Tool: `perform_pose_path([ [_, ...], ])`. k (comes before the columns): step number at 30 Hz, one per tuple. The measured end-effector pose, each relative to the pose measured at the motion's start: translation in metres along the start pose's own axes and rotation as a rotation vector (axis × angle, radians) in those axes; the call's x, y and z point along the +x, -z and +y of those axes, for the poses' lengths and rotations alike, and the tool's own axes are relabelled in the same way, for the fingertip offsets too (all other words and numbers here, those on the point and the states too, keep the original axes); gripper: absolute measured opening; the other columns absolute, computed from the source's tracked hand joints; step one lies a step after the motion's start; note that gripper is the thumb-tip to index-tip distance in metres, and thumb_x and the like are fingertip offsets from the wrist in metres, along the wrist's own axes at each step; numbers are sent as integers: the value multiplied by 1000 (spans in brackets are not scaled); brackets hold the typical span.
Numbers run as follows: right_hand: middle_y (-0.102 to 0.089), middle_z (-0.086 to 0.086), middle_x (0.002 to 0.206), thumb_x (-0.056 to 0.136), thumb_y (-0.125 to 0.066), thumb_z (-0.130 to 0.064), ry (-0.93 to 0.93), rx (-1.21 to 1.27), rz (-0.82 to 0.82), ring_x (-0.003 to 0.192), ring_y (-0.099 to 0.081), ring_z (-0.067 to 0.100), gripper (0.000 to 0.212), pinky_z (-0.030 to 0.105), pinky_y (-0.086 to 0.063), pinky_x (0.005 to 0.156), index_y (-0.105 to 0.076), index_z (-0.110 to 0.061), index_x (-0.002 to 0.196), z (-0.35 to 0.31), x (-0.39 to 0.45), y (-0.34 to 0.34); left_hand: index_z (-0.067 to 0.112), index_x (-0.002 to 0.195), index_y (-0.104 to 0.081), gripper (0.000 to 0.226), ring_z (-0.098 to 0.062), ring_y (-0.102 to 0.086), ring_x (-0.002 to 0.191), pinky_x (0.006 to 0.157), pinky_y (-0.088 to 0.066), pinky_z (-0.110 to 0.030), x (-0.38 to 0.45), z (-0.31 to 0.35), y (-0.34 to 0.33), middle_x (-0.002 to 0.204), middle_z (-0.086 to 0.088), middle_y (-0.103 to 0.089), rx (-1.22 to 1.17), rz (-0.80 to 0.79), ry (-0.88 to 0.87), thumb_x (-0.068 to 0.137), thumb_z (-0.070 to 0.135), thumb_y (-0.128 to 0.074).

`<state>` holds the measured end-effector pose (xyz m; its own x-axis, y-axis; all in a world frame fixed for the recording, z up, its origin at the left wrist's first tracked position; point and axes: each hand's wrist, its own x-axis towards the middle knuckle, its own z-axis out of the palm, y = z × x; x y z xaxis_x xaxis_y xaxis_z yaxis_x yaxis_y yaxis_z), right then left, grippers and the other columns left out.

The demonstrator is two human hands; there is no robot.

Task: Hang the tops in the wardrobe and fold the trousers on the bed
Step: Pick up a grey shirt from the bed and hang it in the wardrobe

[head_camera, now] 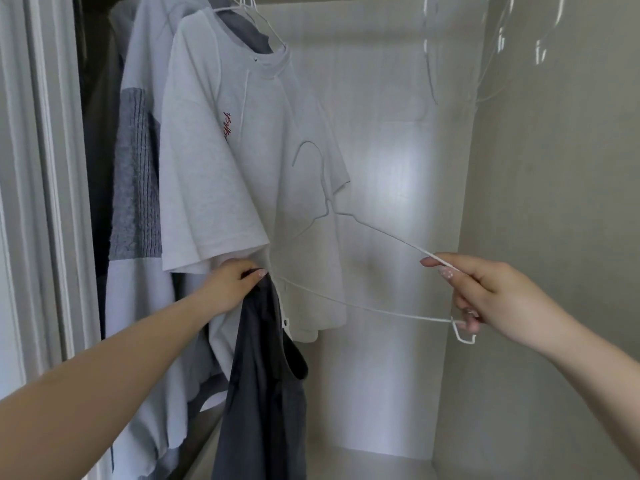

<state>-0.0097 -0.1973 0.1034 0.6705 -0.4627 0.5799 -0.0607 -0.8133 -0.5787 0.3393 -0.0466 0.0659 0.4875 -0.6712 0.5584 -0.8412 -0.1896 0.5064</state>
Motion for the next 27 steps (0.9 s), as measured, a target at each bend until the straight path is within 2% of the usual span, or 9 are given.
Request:
perform_pose_path([
  [5, -36, -2, 42, 98, -44, -23, -32, 65, -82, 34, -43, 13, 28, 13, -42, 44, -67, -39, 100, 1, -18, 18, 3, 71, -58, 32, -15, -46, 68, 57, -32, -16, 3, -9, -9, 69, -5, -53, 50, -44, 30, 97, 21, -52],
  [9, -33, -2, 44, 91, -46, -31, -47, 113, -122, 35, -33, 13, 26, 15, -44, 45, -70, -39, 97, 1, -25, 27, 11, 62, -53, 34, -19, -47, 65, 57, -33, -13, -2, -18, -10, 62, -2, -51, 46, -69, -9, 96, 18, -55],
  [12, -35, -3, 44, 96, -45, -26, -63, 67, -142, 38, -32, 11, 28, 22, -48, 46, -69, -39, 98, 7, -24, 31, 10, 79, -66, 21, -21, -59, 78, 68, -39, -18, -8, -24, -9, 80, -7, -65, 63, -118, -35, 94, 22, -58],
  [15, -34, -5, 46, 98, -44, -23, -69, 41, -145, 40, -32, 10, 32, 26, -53, 48, -69, -43, 95, 15, -20, 29, 29, 80, -67, 13, -12, -61, 82, 70, -40, -6, -17, -19, -11, 85, 4, -69, -21, -130, -57, 92, 25, -62],
  [16, -35, -6, 46, 98, -44, -23, -70, 30, -145, 41, -33, 9, 32, 28, -54, 50, -69, -44, 95, 17, -19, 28, 31, 80, -68, 13, -12, -62, 83, 74, -41, -7, -20, -17, -12, 87, 5, -70, -64, -124, -62, 91, 25, -62],
  [18, -36, -6, 47, 98, -45, -24, -65, 21, -146, 42, -34, 7, 31, 33, -56, 51, -69, -44, 95, 20, -16, 26, 26, 84, -71, 12, -17, -65, 92, 88, -46, -22, -24, -11, -11, 94, 2, -72, -175, -104, -57, 91, 24, -61],
  [20, -37, -7, 46, 98, -45, -24, -52, 12, -151, 41, -35, 6, 30, 35, -56, 51, -69, -42, 97, 24, -13, 22, 22, 88, -72, 14, -20, -65, 98, 94, -47, -33, -30, -1, -8, 98, -1, -73, -277, -85, -39, 93, 23, -59],
  [23, -37, -7, 46, 99, -45, -22, -12, -5, -171, 41, -36, 6, 27, 22, -46, 43, -67, -38, 101, 29, -8, 6, 15, 93, -71, 19, -19, -66, 90, 86, -50, -34, -37, 19, -10, 92, -7, -72, -334, -76, -68, 95, 26, -56],
  [27, -38, -8, 46, 98, -46, -20, -7, 13, -190, 43, -36, 8, 25, 16, -37, 42, -67, -28, 108, 37, -5, -17, 12, 77, -59, 25, 2, -49, 60, 64, -40, -21, -39, 38, -19, 68, 2, -56, -405, 51, -58, 95, 30, -54],
])
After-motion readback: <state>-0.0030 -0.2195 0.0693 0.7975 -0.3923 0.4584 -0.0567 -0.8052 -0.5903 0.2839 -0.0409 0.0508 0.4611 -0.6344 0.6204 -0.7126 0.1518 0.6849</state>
